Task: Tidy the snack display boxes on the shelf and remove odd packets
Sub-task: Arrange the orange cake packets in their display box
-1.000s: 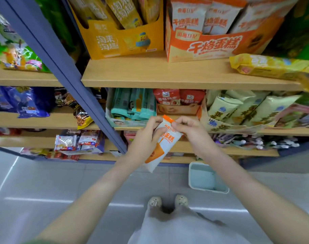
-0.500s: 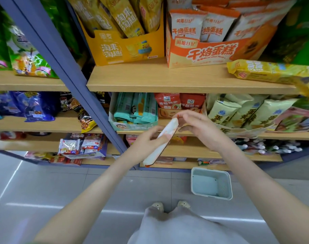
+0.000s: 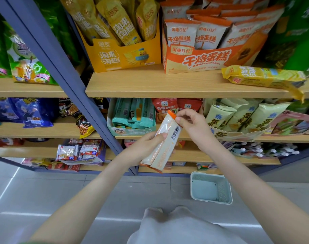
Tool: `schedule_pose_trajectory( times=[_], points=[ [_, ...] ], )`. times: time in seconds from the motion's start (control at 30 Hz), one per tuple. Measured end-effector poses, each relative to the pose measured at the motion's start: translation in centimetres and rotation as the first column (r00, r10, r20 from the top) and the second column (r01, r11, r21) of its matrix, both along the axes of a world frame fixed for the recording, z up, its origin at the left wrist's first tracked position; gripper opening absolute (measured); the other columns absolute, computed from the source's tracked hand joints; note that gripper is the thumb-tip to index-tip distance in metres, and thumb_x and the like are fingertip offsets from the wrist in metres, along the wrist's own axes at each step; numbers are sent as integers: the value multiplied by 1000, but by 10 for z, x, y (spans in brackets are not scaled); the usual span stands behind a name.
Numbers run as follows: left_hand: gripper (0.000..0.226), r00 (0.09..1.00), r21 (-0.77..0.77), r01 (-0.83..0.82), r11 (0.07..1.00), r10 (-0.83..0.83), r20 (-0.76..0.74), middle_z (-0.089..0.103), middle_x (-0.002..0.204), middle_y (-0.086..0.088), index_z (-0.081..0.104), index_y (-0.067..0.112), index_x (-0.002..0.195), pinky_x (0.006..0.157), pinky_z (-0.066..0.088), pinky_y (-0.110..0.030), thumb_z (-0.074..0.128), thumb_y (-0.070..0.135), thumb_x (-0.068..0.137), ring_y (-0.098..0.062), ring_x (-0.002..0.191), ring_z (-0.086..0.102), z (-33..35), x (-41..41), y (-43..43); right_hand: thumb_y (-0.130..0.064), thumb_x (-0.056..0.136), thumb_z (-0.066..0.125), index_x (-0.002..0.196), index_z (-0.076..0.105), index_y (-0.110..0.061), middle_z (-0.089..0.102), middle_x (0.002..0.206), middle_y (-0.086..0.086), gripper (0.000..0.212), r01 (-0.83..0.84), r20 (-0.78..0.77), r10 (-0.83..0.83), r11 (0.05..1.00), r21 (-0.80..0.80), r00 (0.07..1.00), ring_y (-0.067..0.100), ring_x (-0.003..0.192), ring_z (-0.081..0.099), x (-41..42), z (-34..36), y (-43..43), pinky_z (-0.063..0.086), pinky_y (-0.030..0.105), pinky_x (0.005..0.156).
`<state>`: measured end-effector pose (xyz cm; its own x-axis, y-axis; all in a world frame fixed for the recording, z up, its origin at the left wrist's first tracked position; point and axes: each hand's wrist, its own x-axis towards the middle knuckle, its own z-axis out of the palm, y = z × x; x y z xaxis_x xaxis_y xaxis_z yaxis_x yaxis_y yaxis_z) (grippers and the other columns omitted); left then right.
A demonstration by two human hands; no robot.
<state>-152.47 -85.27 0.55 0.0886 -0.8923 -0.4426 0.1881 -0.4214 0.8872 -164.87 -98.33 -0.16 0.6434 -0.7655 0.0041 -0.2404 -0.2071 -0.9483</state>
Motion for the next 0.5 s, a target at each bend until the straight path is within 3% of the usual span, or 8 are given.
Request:
schedule_pose_trajectory(
  times=[0.03, 0.07, 0.13, 0.2, 0.27, 0.33, 0.4, 0.5],
  points=[
    [23, 998, -21, -70, 997, 69, -13, 74, 95, 2, 57, 23, 114, 71, 55, -25, 38, 29, 103, -11, 86, 71, -2, -2, -1, -16, 92, 61, 101, 58, -25, 58, 102, -9, 13, -13, 18, 13, 1000, -10, 1000, -7, 90, 51, 2, 1, 3, 40, 11, 79],
    [25, 986, -37, -164, 986, 163, -20, 74, 98, -1, 57, 21, 116, 70, 55, -25, 37, 30, 104, -12, 86, 71, -4, -4, -3, -23, 90, 65, 112, 52, -25, 55, 112, -8, 26, -28, 21, 28, 1000, 6, 999, -6, 99, 50, 3, 2, 6, 40, 11, 85],
    [29, 916, -66, -396, 916, 390, -90, 72, 104, -5, 55, 22, 120, 72, 55, -31, 33, 34, 105, -15, 90, 69, -8, -7, -9, -41, 80, 69, 132, 36, -26, 46, 130, -5, 63, -132, -33, 137, 984, 120, 990, 4, 115, 48, 5, 0, 12, 41, 22, 98],
    [33, 795, -110, -595, 796, 563, -227, 73, 106, -4, 55, 24, 121, 80, 55, -35, 27, 35, 106, -16, 97, 69, -11, -7, -13, -50, 73, 66, 138, 31, -22, 51, 131, 1, 79, -285, -107, 330, 909, 303, 938, 12, 114, 55, 6, -4, 19, 48, 34, 98],
    [37, 716, -149, -693, 705, 650, -255, 71, 114, -3, 56, 26, 122, 92, 52, -37, 24, 36, 106, -16, 107, 66, -13, -7, -14, -44, 76, 64, 134, 45, -12, 63, 118, 12, 69, -380, -57, 459, 794, 476, 887, 17, 97, 66, 5, -9, 25, 56, 33, 86],
    [39, 679, -161, -733, 661, 695, -237, 68, 121, -2, 56, 27, 126, 96, 50, -37, 24, 38, 106, -16, 113, 63, -17, -8, -12, -32, 78, 65, 126, 54, -5, 67, 105, 17, 56, -402, 88, 430, 727, 557, 899, 18, 82, 68, 6, -12, 31, 57, 27, 77],
    [42, 655, -143, -752, 643, 706, -267, 63, 128, -4, 48, 24, 137, 97, 51, -40, 26, 41, 105, -19, 118, 60, -21, -10, -10, -20, 79, 66, 118, 56, -7, 69, 102, 8, 42, -378, 176, 341, 727, 574, 923, 15, 80, 68, 8, -14, 31, 57, 24, 74],
    [42, 639, -135, -764, 631, 713, -288, 62, 129, -9, 43, 20, 141, 98, 51, -43, 29, 37, 106, -23, 119, 60, -27, -10, -8, -3, 84, 66, 117, 57, -10, 69, 105, 1, 35, -346, 162, 308, 787, 510, 938, 20, 92, 66, 7, -18, 27, 56, 28, 83]
  ],
)
